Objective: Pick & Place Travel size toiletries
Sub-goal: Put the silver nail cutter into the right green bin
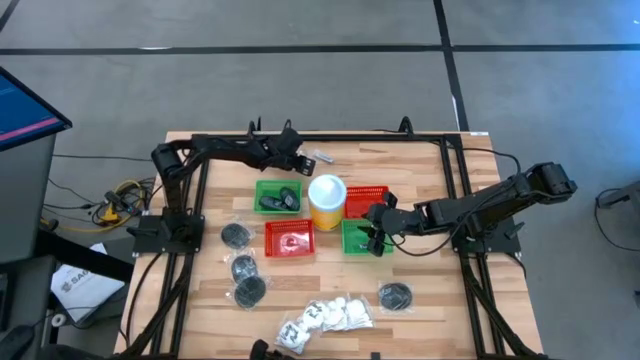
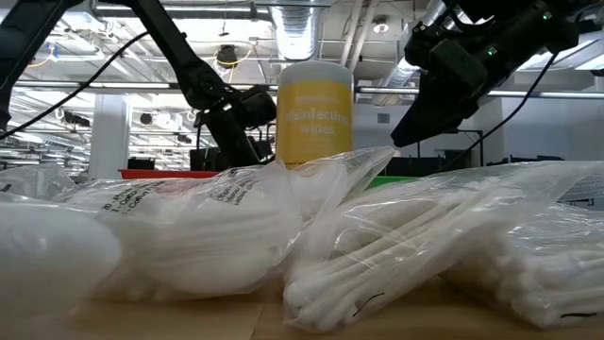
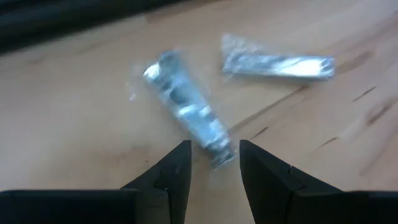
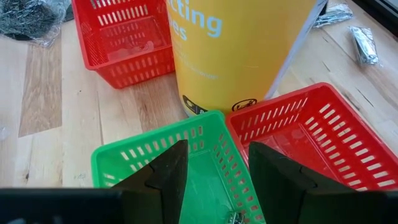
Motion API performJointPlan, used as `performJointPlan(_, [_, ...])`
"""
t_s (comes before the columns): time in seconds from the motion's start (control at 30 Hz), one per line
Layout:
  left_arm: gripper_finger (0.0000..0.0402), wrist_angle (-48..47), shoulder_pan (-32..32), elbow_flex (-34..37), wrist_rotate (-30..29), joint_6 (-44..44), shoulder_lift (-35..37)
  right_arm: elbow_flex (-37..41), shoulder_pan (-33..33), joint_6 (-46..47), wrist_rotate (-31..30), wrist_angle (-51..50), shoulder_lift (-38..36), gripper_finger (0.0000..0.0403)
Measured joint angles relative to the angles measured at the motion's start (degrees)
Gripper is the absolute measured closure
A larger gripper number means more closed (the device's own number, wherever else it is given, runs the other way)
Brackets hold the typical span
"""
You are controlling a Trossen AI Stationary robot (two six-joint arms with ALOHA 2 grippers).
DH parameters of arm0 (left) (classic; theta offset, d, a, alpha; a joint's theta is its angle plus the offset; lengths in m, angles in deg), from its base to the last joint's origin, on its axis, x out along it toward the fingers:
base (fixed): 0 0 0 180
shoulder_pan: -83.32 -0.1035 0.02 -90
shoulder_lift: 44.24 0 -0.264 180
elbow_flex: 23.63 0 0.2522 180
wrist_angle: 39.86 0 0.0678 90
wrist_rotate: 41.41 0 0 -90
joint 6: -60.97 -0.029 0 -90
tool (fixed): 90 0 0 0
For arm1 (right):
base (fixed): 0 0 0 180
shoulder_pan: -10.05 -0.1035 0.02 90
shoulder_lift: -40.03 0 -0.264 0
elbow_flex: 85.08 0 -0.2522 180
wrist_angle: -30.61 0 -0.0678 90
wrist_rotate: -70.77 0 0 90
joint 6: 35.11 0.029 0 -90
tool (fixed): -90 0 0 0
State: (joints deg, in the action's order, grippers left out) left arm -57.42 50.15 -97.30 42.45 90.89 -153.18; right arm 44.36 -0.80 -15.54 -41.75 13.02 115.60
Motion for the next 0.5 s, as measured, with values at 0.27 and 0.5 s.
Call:
performJointPlan(0.27, [0.0275, 0.3, 0.2, -1.1, -1.0, 0.7, -0.9, 0.0, -0.2, 0.6, 0.0, 0.0, 0.0, 0.0244])
performJointPlan(0.5, [0.0275, 0.1, 0.8, -1.1, -1.2, 0.8, -1.1, 0.0, -0.4, 0.6, 0.0, 0.0, 0.2, 0.0244])
